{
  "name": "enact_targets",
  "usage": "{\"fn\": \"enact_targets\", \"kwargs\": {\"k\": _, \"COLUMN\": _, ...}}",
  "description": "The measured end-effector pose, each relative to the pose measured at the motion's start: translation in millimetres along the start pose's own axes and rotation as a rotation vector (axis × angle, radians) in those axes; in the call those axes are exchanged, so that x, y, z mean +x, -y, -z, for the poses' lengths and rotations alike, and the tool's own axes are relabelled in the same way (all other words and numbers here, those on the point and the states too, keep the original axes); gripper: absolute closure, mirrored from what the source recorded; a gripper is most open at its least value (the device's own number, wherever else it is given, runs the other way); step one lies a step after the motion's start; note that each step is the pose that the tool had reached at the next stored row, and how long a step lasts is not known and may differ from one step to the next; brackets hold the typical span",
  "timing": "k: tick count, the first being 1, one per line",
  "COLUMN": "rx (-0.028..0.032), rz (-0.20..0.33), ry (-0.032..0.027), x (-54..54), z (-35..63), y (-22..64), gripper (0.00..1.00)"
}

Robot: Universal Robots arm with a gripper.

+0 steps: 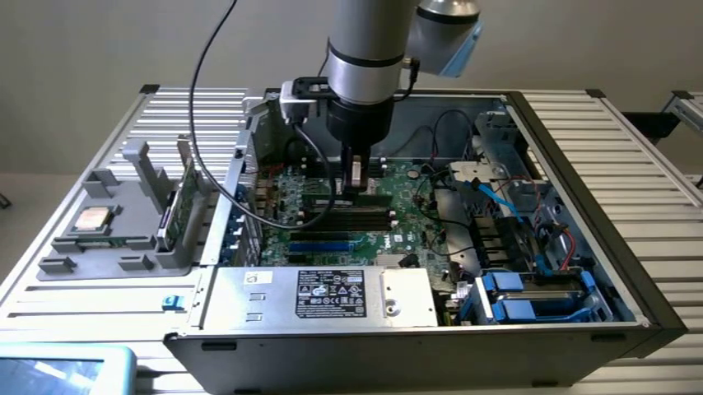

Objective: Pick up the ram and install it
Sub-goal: 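Insert the ram into the slot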

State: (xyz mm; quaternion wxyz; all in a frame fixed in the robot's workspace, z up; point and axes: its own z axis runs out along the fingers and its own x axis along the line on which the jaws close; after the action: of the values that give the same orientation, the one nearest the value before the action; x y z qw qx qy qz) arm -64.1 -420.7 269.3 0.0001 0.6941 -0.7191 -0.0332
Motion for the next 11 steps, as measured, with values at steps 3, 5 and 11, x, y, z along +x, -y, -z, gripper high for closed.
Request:
{"fn": "enact_targets", "kwargs": {"k": 3, "rx": -0.0005, "rz": 0.011, "ry": -0.0005, "x": 0.2, "z": -5.6, "y": 0.3, "gripper": 0.89}}
{"fn": "enact_targets", "kwargs": {"k": 5, "rx": -0.0007, "rz": 0.016, "ry": -0.0007, "x": 0.4, "z": -9.2, "y": 0.5, "gripper": 0.89}}
{"fn": "enact_targets", "kwargs": {"k": 11, "rx": -0.0014, "rz": 0.030, "ry": -0.0014, "x": 0.9, "z": -19.8, "y": 1.0, "gripper": 0.89}}
